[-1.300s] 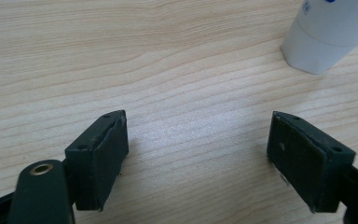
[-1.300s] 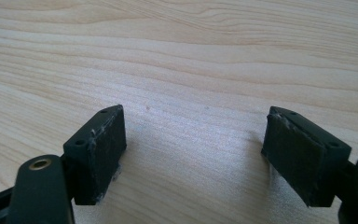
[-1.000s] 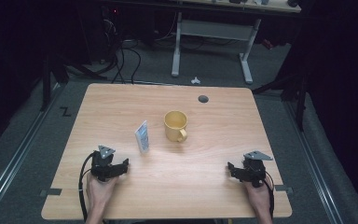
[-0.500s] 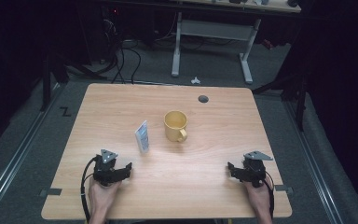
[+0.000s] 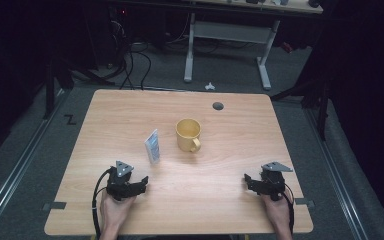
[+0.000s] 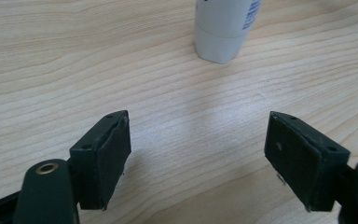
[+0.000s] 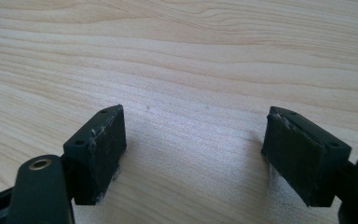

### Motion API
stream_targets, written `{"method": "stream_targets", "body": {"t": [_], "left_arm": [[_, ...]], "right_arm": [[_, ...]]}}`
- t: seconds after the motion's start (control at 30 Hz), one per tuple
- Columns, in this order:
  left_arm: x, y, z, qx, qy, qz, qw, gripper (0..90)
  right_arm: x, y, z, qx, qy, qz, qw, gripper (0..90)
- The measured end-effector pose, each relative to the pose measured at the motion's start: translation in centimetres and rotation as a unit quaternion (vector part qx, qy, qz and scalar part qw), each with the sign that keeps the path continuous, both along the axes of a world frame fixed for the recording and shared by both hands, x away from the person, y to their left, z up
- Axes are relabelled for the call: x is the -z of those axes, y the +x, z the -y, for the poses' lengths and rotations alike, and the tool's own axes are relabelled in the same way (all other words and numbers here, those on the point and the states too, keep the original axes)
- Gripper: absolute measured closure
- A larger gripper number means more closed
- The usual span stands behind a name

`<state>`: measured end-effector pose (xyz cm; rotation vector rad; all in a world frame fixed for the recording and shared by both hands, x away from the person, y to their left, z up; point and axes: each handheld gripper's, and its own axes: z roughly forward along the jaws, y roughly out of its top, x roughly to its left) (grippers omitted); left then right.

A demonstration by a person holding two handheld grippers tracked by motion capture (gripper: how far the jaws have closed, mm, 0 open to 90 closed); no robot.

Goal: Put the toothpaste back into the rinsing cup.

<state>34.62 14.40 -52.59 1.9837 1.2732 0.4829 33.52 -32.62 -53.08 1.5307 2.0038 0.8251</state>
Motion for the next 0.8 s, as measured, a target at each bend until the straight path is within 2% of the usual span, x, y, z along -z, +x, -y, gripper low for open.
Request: {"method": "stream_targets", "body": {"t": [0.2,0.43,0.67,0.8], "left_arm": [[-0.1,0.0,0.7,0.009,-0.004,-0.003,0.9999,23.7],[-1.0,0.3,1.2,0.014,-0.011,0.007,0.9998,23.9],[-1.6,0.7,1.9,0.019,-0.005,0.013,0.9997,24.6],[-2.0,1.0,2.1,0.023,-0.014,0.016,0.9995,25.4]], "right_arm": [[0.0,0.0,0.0,0.0,0.0,0.0,1.0,21.2],[0.0,0.0,0.0,0.0,0.0,0.0,1.0,21.2],[0.0,0.0,0.0,0.0,0.0,0.0,1.0,21.2],[0.0,0.0,0.0,0.0,0.0,0.0,1.0,21.2]]}}
